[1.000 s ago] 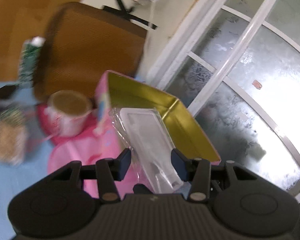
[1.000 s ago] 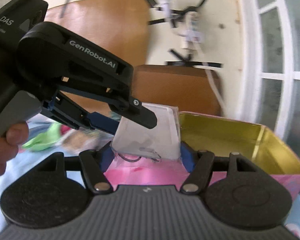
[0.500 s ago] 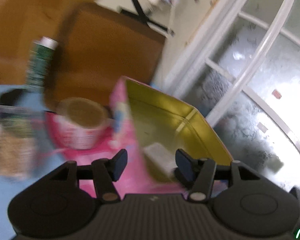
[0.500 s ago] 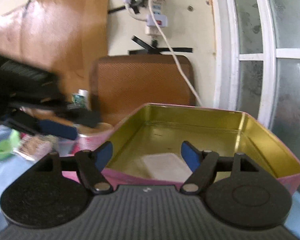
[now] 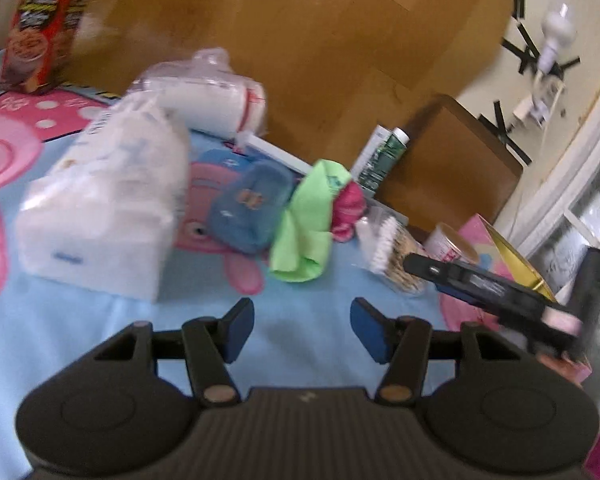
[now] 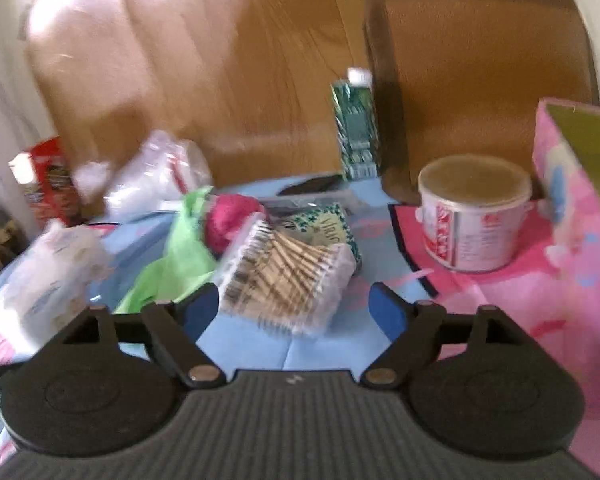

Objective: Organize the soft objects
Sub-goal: 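Grasp the cotton-swab pack with the left gripper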

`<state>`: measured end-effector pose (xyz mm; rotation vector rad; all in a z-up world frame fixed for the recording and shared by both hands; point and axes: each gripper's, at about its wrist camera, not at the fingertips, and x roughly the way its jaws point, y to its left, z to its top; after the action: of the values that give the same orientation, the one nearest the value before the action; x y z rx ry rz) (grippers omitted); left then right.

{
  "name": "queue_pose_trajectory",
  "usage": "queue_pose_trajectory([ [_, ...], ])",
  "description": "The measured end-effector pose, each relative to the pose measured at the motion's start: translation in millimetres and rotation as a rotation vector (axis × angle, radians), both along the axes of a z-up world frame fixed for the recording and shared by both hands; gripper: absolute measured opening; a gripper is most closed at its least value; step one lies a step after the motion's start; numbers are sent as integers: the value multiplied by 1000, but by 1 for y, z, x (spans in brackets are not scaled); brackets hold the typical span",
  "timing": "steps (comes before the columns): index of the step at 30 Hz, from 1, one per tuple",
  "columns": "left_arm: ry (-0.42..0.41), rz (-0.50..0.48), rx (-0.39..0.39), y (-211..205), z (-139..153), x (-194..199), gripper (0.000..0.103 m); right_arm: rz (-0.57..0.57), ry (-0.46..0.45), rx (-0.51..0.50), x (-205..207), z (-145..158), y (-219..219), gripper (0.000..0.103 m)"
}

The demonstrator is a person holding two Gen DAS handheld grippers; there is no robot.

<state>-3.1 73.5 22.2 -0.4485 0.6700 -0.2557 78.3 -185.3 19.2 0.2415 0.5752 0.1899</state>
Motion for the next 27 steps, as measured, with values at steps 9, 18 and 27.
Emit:
queue_pose_trajectory([
  [9,6,-104,-40,-14,-3,-2,59,129,75,168,-69,-4,-21,35],
  [18,57,-330,19,-105,-8,3,65,93,-97,-71,-167,-7,-29,75],
  [27,93,-266,65,-108,-15,-9,49,228,-97,-223,-147,-28,20,61],
])
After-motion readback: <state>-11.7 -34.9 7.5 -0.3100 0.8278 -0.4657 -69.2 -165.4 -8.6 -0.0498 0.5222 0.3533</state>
